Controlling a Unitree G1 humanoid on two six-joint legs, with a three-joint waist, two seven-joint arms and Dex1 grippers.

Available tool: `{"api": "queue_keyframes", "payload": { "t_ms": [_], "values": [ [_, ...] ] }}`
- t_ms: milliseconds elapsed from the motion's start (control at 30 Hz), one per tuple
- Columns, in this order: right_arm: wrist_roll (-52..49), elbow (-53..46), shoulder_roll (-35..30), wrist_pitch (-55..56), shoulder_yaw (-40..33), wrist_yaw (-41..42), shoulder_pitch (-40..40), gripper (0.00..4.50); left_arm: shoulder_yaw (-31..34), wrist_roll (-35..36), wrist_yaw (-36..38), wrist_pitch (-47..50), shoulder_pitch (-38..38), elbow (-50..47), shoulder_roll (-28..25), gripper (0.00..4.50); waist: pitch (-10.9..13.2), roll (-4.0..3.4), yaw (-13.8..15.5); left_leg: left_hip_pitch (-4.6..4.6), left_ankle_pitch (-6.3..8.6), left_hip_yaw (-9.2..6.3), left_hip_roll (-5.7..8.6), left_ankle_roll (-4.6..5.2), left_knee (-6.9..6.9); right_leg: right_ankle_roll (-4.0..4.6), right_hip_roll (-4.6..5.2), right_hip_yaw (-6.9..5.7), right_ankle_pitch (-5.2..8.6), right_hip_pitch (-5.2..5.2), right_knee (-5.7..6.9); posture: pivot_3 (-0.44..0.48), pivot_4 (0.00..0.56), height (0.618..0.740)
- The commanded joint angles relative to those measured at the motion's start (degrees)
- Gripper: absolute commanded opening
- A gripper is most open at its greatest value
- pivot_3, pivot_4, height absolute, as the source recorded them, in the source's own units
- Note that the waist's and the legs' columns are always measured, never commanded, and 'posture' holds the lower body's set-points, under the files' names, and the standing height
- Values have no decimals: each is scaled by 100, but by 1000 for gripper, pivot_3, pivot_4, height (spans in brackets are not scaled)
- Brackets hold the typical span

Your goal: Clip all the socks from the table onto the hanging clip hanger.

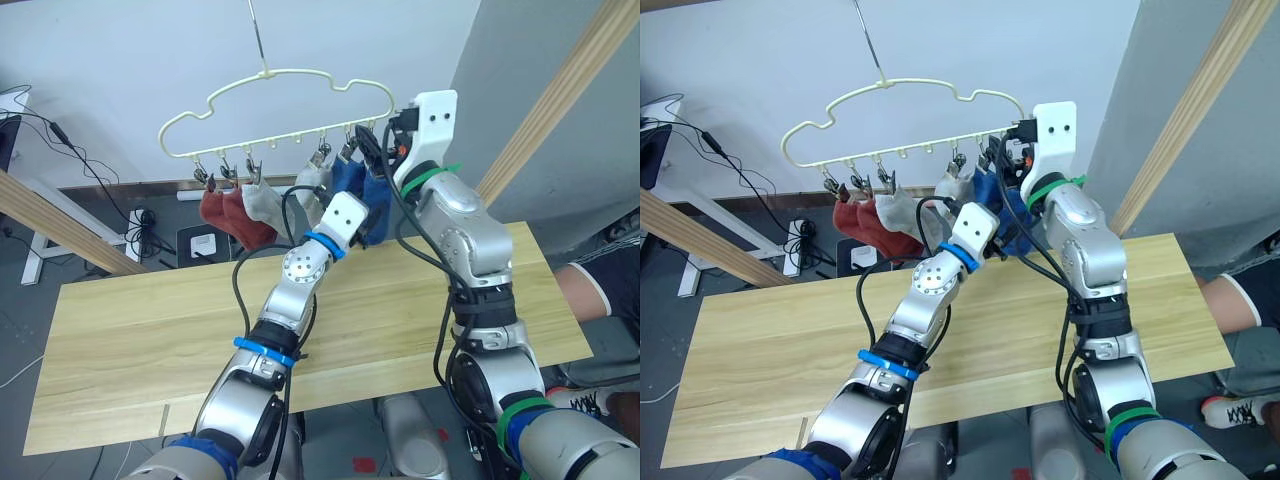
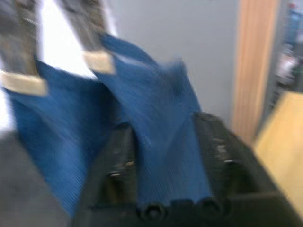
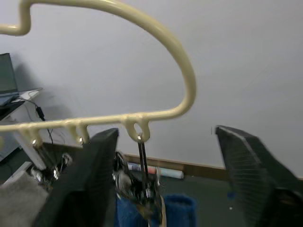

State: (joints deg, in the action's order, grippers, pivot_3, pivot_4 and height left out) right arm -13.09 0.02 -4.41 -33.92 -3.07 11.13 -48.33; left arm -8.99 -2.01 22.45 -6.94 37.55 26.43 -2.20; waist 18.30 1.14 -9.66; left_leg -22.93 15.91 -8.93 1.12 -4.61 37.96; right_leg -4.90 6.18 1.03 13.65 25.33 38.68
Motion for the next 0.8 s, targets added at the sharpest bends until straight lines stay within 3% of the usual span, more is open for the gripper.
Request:
{"api": "queue_keyframes", "payload": {
  "t_ms": [33,133,167,300,467,600,800],
  "values": [
    [-297,-832,-426,-379,88,512,249,4500,-98,178,609,240,-411,-949,-417,3489,0,0,-2,0,0,0,0,0,0,0,0,0,0,1,2,-225,301,740],
    [-380,-1211,-975,-533,235,1013,454,4500,8,517,1190,666,-901,-1871,-953,4370,0,0,-6,1,0,-1,-2,0,-1,0,-2,0,0,2,5,-225,298,740],
    [-376,-1308,-1207,-493,322,1250,513,4500,108,750,1445,906,-1084,-2252,-1201,4473,0,0,-9,2,0,-1,-2,0,0,0,-2,1,0,1,6,-226,298,740],
    [-280,-1513,-2077,-43,631,2198,682,4500,673,1563,2203,1947,-1791,-3548,-2344,4473,0,0,-13,5,0,-1,-5,0,0,-1,-3,0,1,0,10,-206,287,740],
    [-356,-1557,-3066,695,697,3443,919,4500,1983,2374,2784,3282,-2880,-4649,-4005,4473,-1,-1,19,8,1,0,-7,1,-2,-2,-4,0,2,-5,5,-179,270,740],
    [-537,-1324,-3563,981,428,4052,989,4500,3048,2349,2763,3766,-3428,-4532,-4884,4473,-1,-1,74,4,1,1,-8,1,-3,-2,-3,-3,2,-5,-2,-154,255,740],
    [-439,-633,-4092,1535,218,4654,957,4500,3992,2194,2968,3352,-3696,-3399,-5491,4473,-2,0,178,4,0,3,-9,1,-4,-1,-3,-7,1,-6,-4,-136,241,740]
  ]
}}
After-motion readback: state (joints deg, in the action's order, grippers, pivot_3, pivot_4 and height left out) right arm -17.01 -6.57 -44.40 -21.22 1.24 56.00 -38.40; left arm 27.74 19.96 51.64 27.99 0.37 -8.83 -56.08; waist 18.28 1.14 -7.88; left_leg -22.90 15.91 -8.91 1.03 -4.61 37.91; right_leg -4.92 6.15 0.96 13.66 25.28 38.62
